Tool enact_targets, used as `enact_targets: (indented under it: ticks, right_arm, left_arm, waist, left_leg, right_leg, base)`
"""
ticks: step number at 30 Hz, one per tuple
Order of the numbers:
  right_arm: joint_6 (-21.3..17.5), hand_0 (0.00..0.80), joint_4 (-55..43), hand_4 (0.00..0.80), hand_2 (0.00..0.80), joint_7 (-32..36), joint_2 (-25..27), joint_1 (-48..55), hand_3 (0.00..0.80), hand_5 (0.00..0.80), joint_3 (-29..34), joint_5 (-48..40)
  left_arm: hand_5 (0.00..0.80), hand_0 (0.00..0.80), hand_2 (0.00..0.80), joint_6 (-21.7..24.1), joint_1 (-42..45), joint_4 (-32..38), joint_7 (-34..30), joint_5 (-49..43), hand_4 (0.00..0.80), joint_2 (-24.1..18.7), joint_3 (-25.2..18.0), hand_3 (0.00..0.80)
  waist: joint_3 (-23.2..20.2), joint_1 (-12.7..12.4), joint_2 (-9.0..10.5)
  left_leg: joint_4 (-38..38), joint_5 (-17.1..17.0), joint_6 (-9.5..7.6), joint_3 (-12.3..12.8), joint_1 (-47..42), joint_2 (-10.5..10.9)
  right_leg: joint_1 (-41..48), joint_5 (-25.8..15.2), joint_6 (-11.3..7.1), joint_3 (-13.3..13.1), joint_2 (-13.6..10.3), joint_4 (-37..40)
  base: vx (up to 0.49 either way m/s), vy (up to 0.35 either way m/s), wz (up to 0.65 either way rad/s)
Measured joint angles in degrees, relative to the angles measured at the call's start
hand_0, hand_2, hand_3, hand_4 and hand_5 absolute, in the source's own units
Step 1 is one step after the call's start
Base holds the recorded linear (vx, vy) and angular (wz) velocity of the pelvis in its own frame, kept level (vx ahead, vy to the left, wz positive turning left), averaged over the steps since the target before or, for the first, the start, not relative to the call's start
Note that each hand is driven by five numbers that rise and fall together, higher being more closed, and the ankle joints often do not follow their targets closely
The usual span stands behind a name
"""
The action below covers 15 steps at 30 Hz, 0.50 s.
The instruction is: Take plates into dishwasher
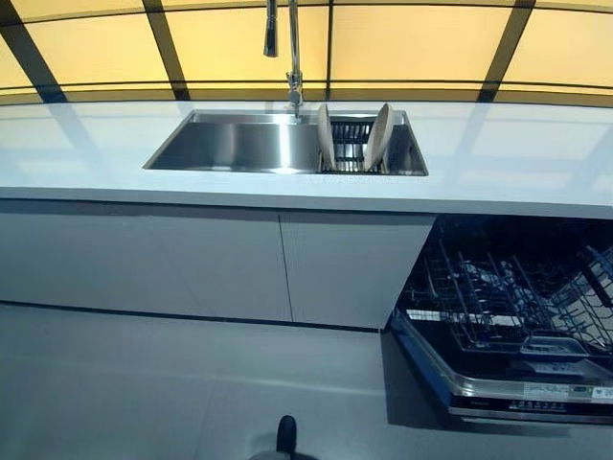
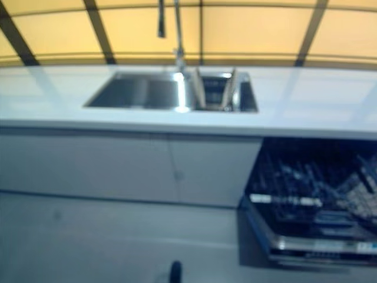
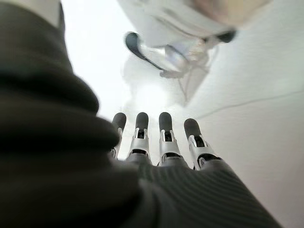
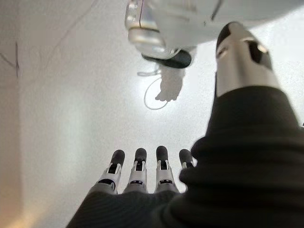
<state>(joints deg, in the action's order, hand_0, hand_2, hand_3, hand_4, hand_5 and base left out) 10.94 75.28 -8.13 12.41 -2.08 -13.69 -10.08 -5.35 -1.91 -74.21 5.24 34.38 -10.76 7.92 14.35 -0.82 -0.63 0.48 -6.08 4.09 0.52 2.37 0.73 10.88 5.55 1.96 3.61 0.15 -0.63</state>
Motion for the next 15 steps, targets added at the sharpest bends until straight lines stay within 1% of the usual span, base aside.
enact_targets:
  ticks: [1, 2, 3, 4, 6, 7, 8, 9, 10, 12, 14, 15]
  right_arm:
    - [0.03, 0.0, 0.08, 0.0, 0.0, 0.04, -0.11, 0.08, 0.0, 0.0, -0.22, -0.12]
    - [0.01, 0.0, 0.09, 0.0, 0.0, 0.02, -0.26, -0.33, 0.0, 0.0, -0.47, -0.13]
    - [-0.1, 0.0, 0.16, 0.0, 0.0, 0.13, -0.48, -0.6, 0.0, 0.0, -0.47, -0.06]
    - [-0.21, 0.0, 0.05, 0.0, 0.0, 0.19, -0.68, -1.13, 0.0, 0.0, -0.63, -0.02]
    - [-0.59, 0.0, -0.31, 0.0, 0.0, 0.18, -1.0, -1.15, 0.0, 0.0, -0.9, 0.16]
    - [-0.54, 0.0, -0.3, 0.0, 0.0, 0.2, -1.18, -1.17, 0.0, 0.0, -1.38, 0.37]
    - [-0.57, 0.0, -0.52, 0.0, 0.0, 0.41, -1.34, -1.36, 0.0, 0.0, -1.87, 0.42]
    - [-0.56, 0.0, -0.65, 0.0, 0.0, 0.73, -1.49, -1.37, 0.0, 0.0, -1.98, 0.45]
    - [-0.56, 0.0, -1.1, 0.0, 0.0, 1.54, -1.93, -2.06, 0.0, 0.0, -2.08, 0.49]
    - [-0.65, 0.0, -2.26, 0.0, 0.0, 2.45, -2.77, -3.15, 0.0, 0.0, -3.08, 0.49]
    - [-0.61, 0.0, -2.26, 0.0, 0.0, 2.65, -1.89, -4.04, 0.0, 0.0, -3.26, 0.94]
    - [-0.58, 0.0, -2.23, 0.0, 0.0, 2.41, -1.42, -4.32, 0.0, 0.0, -3.25, 0.91]
  left_arm:
    - [0.0, 0.0, 0.0, -0.02, -0.04, 1.62, 0.62, -1.02, 0.0, -0.92, 1.0, 0.0]
    - [0.0, 0.0, 0.0, 0.01, -0.21, 2.05, 0.89, -1.44, 0.0, -1.46, 1.31, 0.0]
    - [0.0, 0.0, 0.0, 0.01, -0.63, 2.69, 1.27, -2.22, 0.0, -2.95, 2.17, 0.0]
    - [0.0, 0.0, 0.0, 0.01, -0.67, 2.92, 1.44, -2.31, 0.0, -3.81, 2.18, 0.0]
    - [0.0, 0.0, 0.0, 0.12, -1.34, 3.15, 1.52, -3.01, 0.0, -4.47, 2.44, 0.0]
    - [0.0, 0.0, 0.0, 0.17, -2.09, 3.36, 1.46, -3.86, 0.0, -4.77, 3.46, 0.0]
    - [0.0, 0.0, 0.0, 0.46, -2.44, 3.56, 1.36, -4.34, 0.0, -4.7, 4.32, 0.0]
    - [0.0, 0.0, 0.0, 0.57, -2.59, 3.56, 1.36, -4.36, 0.0, -4.51, 4.45, 0.0]
    - [0.0, 0.0, 0.0, 0.81, -2.9, 3.58, 1.38, -4.32, 0.0, -3.7, 4.43, 0.0]
    - [0.0, 0.0, 0.0, 1.11, -2.94, 3.73, 1.4, -4.36, 0.0, -2.12, 4.38, 0.0]
    - [0.0, 0.0, 0.0, 1.07, -2.81, 3.67, 1.41, -4.15, 0.0, -0.63, 4.37, 0.0]
    - [0.0, 0.0, 0.0, 1.07, -2.76, 3.25, 1.44, -3.67, 0.0, -0.08, 4.23, 0.0]
  waist:
    - [-0.27, -0.14, 0.81]
    - [-0.45, -0.18, 1.1]
    - [-1.18, -0.18, 2.32]
    - [-1.67, -0.17, 2.62]
    - [-3.31, -0.08, 3.55]
    - [-4.08, -0.16, 4.12]
    - [-4.95, -0.15, 4.79]
    - [-5.14, -0.16, 4.71]
    - [-5.8, -0.16, 4.74]
    - [-5.79, -0.14, 4.36]
    - [-6.21, -0.24, 3.25]
    - [-6.67, -0.16, 2.42]
  left_leg:
    - [-0.17, -0.55, -2.27, 2.42, 0.05, 0.26]
    - [-0.65, -0.43, -4.15, 3.14, -0.01, 0.49]
    - [-2.56, -0.91, -6.37, 5.0, -0.85, 0.96]
    - [-4.05, -0.9, -6.71, 5.71, -1.48, 1.32]
    - [-5.35, -1.07, -6.91, 5.96, -1.42, 1.93]
    - [-5.24, -0.94, -7.25, 6.27, -0.81, 2.27]
    - [-5.21, -0.93, -7.25, 6.37, -0.31, 2.71]
    - [-5.19, -0.87, -7.18, 6.45, -0.13, 2.94]
    - [-4.75, -0.58, -6.85, 6.29, 0.43, 3.25]
    - [-1.07, 1.18, -6.13, 5.52, 2.22, 3.27]
    - [5.02, 4.03, -5.64, 5.09, 4.7, 2.41]
    - [7.68, 5.79, -5.03, 5.0, 5.93, 1.65]
  right_leg:
    - [-0.2, 1.14, -1.04, 0.66, -1.04, -0.79]
    - [-0.36, 1.69, -1.02, 1.66, -1.66, -1.43]
    - [-1.24, 3.09, -0.75, 3.63, -3.24, -3.15]
    - [-1.27, 3.21, -0.91, 3.78, -4.03, -3.09]
    - [-1.21, 3.27, -1.25, 3.91, -5.09, -2.2]
    - [-1.17, 2.99, -1.64, 4.04, -5.72, -0.9]
    - [-0.99, 2.37, -2.71, 4.11, -6.18, 1.0]
    - [-0.84, 2.17, -3.19, 4.12, -6.34, 1.92]
    - [-0.16, 1.34, -4.58, 4.21, -6.58, 4.23]
    - [0.76, 1.25, -5.8, 4.19, -6.55, 5.54]
    - [1.15, 1.39, -5.26, 4.53, -6.01, 5.48]
    - [1.25, 1.65, -4.79, 4.52, -5.4, 5.39]
  base:
    - [0.253, 0.053, -0.28]
    - [0.286, 0.056, -0.34]
    - [0.178, 0.043, -0.34]
    - [0.176, 0.039, -0.36]
    - [0.1, 0.018, -0.14]
    - [0.063, 0.009, -0.03]
    - [0.076, 0.009, -0.05]
    - [0.082, 0.005, -0.04]
    - [0.093, 0.011, -0.05]
    - [0.095, 0.037, 0.02]
    - [0.169, 0.103, 0.08]
    - [0.232, 0.136, 0.03]
